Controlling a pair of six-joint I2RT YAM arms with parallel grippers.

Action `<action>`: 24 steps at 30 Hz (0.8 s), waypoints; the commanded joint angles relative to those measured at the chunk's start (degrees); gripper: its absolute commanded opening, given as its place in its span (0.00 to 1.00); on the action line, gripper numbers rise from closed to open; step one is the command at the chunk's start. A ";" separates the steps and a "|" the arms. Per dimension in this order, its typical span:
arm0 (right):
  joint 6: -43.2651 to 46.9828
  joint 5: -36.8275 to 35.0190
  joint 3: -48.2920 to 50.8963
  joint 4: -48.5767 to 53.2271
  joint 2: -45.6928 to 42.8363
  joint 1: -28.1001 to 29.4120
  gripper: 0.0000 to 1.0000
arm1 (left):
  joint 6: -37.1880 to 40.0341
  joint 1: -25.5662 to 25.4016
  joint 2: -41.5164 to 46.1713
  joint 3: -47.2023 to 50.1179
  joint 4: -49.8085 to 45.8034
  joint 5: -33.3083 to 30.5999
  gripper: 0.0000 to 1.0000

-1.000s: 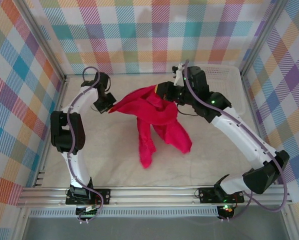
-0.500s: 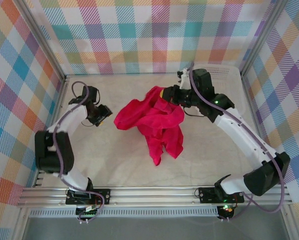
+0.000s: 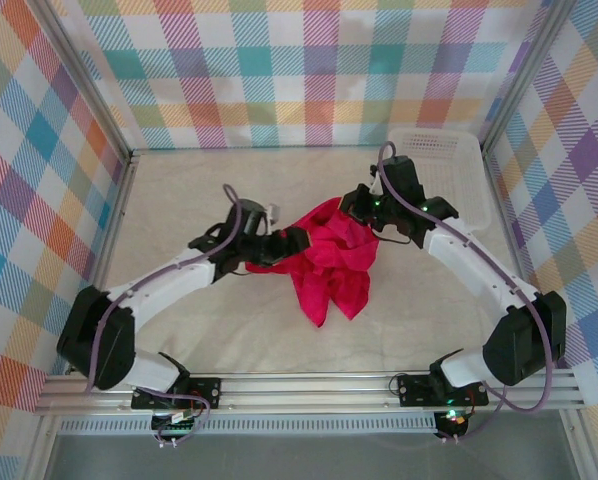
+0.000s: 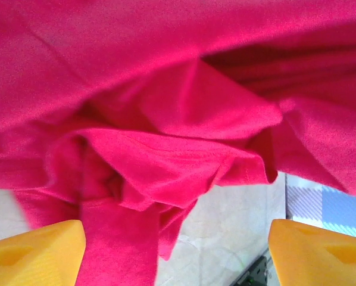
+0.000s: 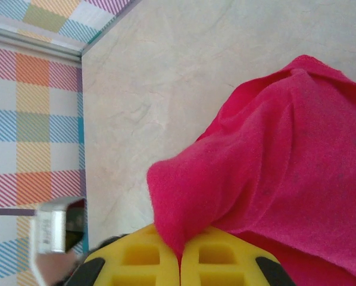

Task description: Fold the inside-out t-shirt

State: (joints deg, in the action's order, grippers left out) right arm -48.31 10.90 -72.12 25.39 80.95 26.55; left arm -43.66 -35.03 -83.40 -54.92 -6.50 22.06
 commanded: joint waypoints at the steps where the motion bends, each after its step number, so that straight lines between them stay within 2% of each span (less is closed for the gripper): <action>1: -2.71 -1.76 -2.19 0.45 -1.17 -0.08 0.00 | -3.88 -2.29 -5.60 -3.87 6.78 0.87 0.82; 6: -3.26 -1.32 -2.61 0.24 -2.26 -0.09 0.00 | -7.70 -2.79 -15.35 -9.07 8.13 -2.17 0.82; 8: -3.36 -1.21 -3.11 0.19 -2.62 -0.10 0.00 | -8.99 -2.85 -19.74 -11.26 8.40 -3.06 0.78; 9: -3.36 -1.14 -3.64 0.35 -2.77 -0.09 0.00 | -9.33 -2.86 -21.92 -12.34 8.36 -3.17 0.66; 11: -3.35 -1.10 -5.50 1.23 -3.03 -0.39 0.00 | -8.13 -2.78 -24.50 -14.60 5.80 -3.12 0.30; 12: -3.36 -1.21 -6.96 2.10 -3.30 -0.76 0.00 | -5.79 -2.54 -24.82 -16.07 1.54 -3.97 0.14; 13: -3.24 -1.44 -8.28 3.09 -3.70 -1.31 0.00 | -2.78 -1.99 -24.68 -17.77 -4.21 -5.60 0.01; 15: -3.19 -2.30 -11.26 6.22 -5.07 -3.08 0.00 | 4.28 0.64 -23.00 -21.06 -20.09 -12.97 0.00; 17: -3.10 -2.67 -13.21 8.63 -6.79 -5.52 0.00 | 7.63 5.58 -19.51 -19.82 -26.11 -15.80 0.00; 21: -2.75 -3.68 -14.64 12.61 -9.76 -10.39 0.00 | 10.68 18.51 -8.67 -13.39 -27.29 -9.42 0.00; 24: -3.39 -4.10 -11.96 13.13 -11.00 -12.13 0.00 | 12.80 24.45 -2.29 -13.77 -30.23 -9.58 0.00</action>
State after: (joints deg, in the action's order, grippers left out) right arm -50.85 9.47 -82.70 38.83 74.00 16.78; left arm -35.46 -15.55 -89.58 -70.70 -24.82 16.97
